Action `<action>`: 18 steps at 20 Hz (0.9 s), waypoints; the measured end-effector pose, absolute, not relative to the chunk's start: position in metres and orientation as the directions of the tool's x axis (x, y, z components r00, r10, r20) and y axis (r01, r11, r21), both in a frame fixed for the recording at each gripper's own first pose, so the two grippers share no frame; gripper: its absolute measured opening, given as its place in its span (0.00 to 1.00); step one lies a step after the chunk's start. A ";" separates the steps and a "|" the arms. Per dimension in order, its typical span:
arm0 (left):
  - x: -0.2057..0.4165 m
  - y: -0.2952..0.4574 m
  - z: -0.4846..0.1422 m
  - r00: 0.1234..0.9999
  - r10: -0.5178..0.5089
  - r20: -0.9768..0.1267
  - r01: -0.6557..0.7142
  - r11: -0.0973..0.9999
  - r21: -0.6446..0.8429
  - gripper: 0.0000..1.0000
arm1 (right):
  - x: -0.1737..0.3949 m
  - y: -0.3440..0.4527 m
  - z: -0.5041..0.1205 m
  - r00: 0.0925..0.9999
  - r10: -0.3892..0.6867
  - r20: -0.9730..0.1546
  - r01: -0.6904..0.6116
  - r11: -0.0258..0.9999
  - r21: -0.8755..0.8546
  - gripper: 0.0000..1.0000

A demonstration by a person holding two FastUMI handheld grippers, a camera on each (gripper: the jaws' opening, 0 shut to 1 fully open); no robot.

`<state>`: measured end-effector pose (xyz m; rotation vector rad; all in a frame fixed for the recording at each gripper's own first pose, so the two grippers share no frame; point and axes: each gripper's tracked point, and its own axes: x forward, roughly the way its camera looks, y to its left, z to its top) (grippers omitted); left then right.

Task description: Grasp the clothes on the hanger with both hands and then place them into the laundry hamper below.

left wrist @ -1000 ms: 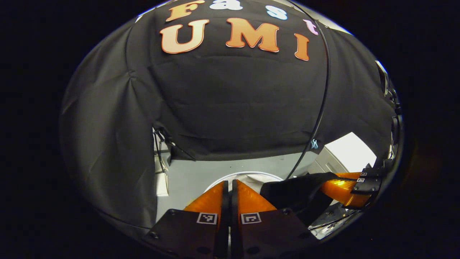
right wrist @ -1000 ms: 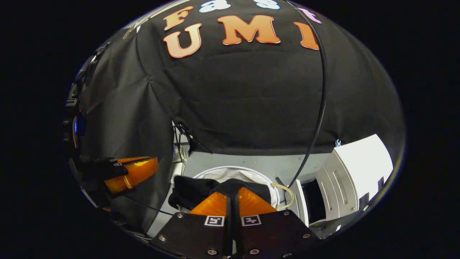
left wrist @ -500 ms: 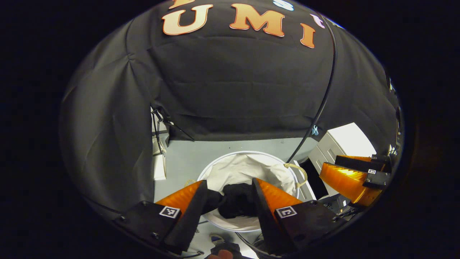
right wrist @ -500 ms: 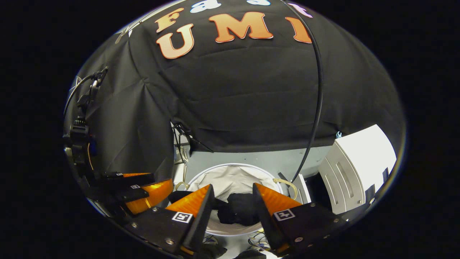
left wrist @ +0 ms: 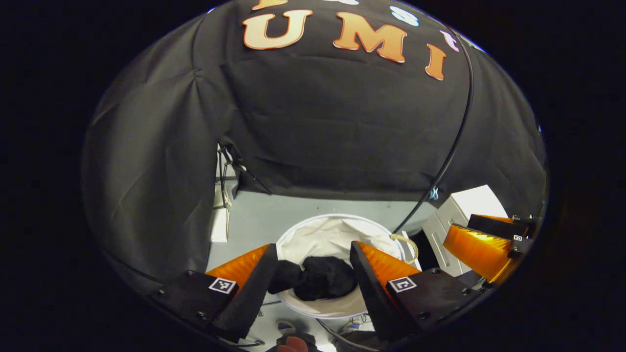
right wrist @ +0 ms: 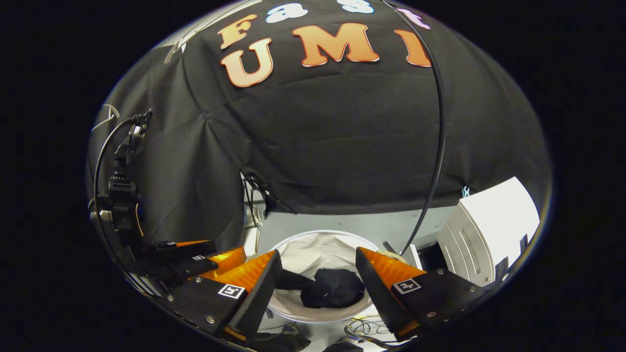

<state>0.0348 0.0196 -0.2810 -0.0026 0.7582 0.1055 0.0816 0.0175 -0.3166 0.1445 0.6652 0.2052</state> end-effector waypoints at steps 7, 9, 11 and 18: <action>0.063 0.016 -0.153 0.881 0.090 -0.464 -0.093 0.996 0.018 0.97 | 0.110 0.013 -0.174 0.908 0.214 -0.359 -0.178 0.975 0.132 0.94; 0.070 0.013 -0.117 0.915 0.082 -0.394 -0.084 0.996 0.013 0.96 | 0.108 0.014 -0.138 0.929 0.219 -0.298 -0.192 0.974 0.117 0.94; 0.070 0.011 -0.079 0.942 0.073 -0.328 -0.074 0.997 0.009 0.96 | 0.104 0.013 -0.103 0.946 0.218 -0.240 -0.196 0.974 0.114 0.94; 0.059 -0.005 0.013 0.989 0.070 -0.131 -0.067 0.997 0.023 0.94 | 0.083 0.006 -0.014 0.977 0.197 -0.077 -0.193 0.979 0.065 0.94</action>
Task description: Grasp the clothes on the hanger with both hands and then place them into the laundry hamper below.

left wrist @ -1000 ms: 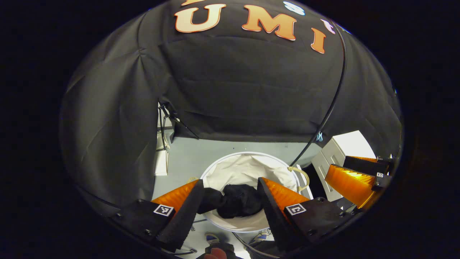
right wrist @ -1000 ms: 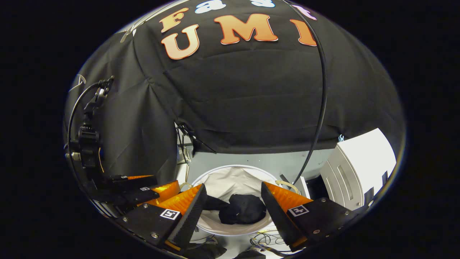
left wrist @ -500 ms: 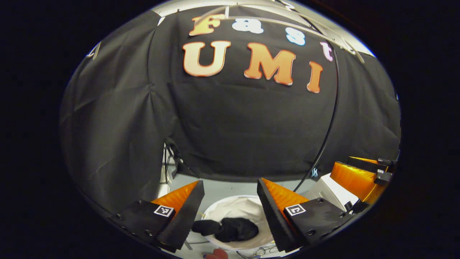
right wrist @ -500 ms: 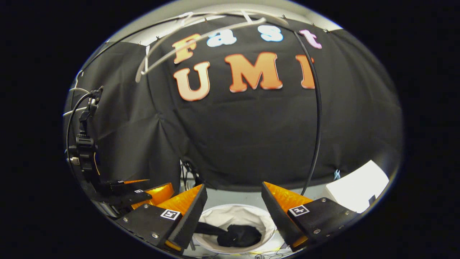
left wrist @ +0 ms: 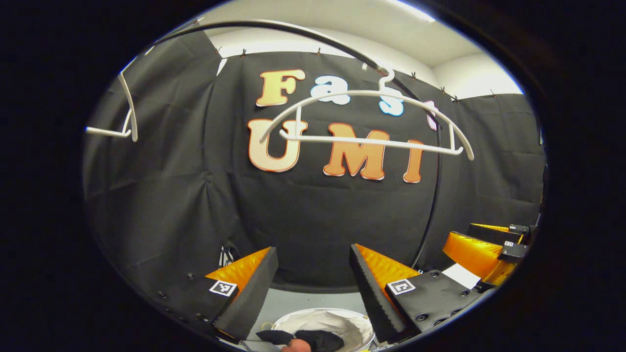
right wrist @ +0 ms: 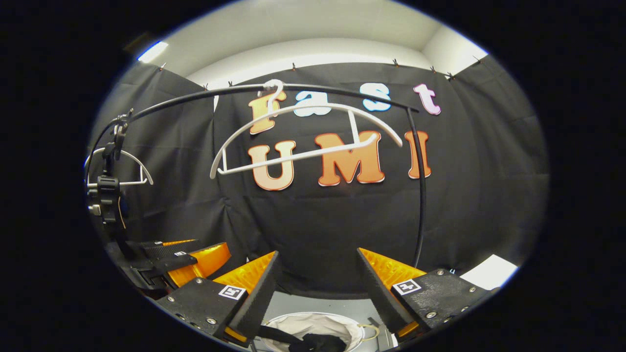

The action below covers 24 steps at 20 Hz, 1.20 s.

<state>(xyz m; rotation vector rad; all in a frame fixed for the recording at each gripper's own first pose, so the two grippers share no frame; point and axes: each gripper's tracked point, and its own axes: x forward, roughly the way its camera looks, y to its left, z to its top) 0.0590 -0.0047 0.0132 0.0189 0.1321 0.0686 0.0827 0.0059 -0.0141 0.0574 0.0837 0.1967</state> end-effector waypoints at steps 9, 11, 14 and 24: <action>0.038 -0.007 0.047 0.996 0.077 -0.039 -0.077 0.997 0.014 0.97 | 0.045 -0.011 0.022 0.993 0.122 0.008 -0.122 0.991 0.054 0.93; 0.036 -0.009 0.047 0.996 0.084 -0.037 -0.084 0.996 0.006 0.94 | 0.044 -0.012 0.025 0.994 0.110 0.018 -0.111 0.993 0.048 0.93; 0.033 -0.007 0.047 0.995 0.093 -0.035 -0.093 0.996 0.003 0.96 | 0.045 -0.013 0.030 0.994 0.104 0.026 -0.105 0.993 0.058 0.93; 0.027 -0.007 0.052 0.996 0.089 -0.022 -0.089 0.996 -0.003 0.96 | 0.042 -0.009 0.043 0.994 0.096 0.054 -0.100 0.993 0.064 0.93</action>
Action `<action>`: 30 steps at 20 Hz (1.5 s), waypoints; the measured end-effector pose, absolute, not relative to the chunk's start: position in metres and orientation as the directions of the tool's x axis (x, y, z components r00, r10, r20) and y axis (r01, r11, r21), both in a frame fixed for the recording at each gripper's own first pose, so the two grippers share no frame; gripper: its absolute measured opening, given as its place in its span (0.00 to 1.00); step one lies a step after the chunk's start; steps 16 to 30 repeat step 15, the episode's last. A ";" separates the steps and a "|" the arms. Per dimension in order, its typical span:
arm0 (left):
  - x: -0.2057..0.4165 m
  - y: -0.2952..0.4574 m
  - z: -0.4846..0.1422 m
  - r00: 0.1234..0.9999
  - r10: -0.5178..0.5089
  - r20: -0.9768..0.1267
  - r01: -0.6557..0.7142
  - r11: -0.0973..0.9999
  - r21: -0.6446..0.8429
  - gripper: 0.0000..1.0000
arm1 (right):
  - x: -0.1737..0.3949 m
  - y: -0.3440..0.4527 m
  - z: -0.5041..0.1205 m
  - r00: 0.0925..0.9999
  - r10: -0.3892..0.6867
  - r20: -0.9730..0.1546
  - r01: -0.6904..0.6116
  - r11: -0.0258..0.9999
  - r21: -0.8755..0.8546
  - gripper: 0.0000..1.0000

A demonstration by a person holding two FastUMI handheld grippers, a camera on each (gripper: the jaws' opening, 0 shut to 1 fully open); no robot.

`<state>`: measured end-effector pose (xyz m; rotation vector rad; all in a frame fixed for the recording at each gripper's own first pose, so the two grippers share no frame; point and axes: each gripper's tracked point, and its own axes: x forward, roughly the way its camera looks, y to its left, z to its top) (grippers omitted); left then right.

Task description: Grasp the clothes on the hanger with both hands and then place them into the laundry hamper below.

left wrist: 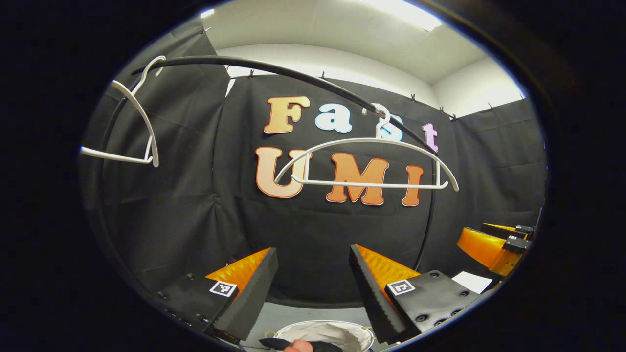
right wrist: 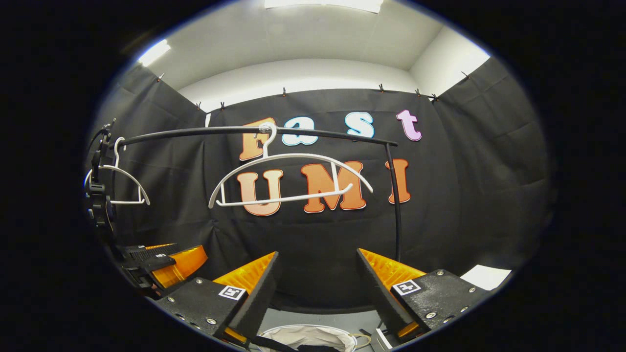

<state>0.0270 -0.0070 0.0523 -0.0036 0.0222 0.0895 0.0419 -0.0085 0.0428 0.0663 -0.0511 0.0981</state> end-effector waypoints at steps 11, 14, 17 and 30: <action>0.021 -0.005 0.049 0.997 0.071 -0.034 -0.071 0.997 0.008 0.98 | 0.045 -0.012 0.035 0.996 0.084 0.033 -0.086 0.993 0.076 0.93; 0.021 -0.005 0.047 0.997 0.066 -0.040 -0.066 0.998 0.009 0.98 | 0.044 -0.012 0.036 0.996 0.078 0.037 -0.081 0.994 0.077 0.93; 0.021 -0.005 0.047 0.997 0.065 -0.041 -0.064 0.998 0.008 0.98 | 0.044 -0.013 0.035 0.996 0.078 0.036 -0.081 0.994 0.075 0.93; 0.021 -0.005 0.047 0.997 0.065 -0.041 -0.064 0.998 0.008 0.98 | 0.044 -0.013 0.035 0.996 0.078 0.036 -0.081 0.994 0.075 0.93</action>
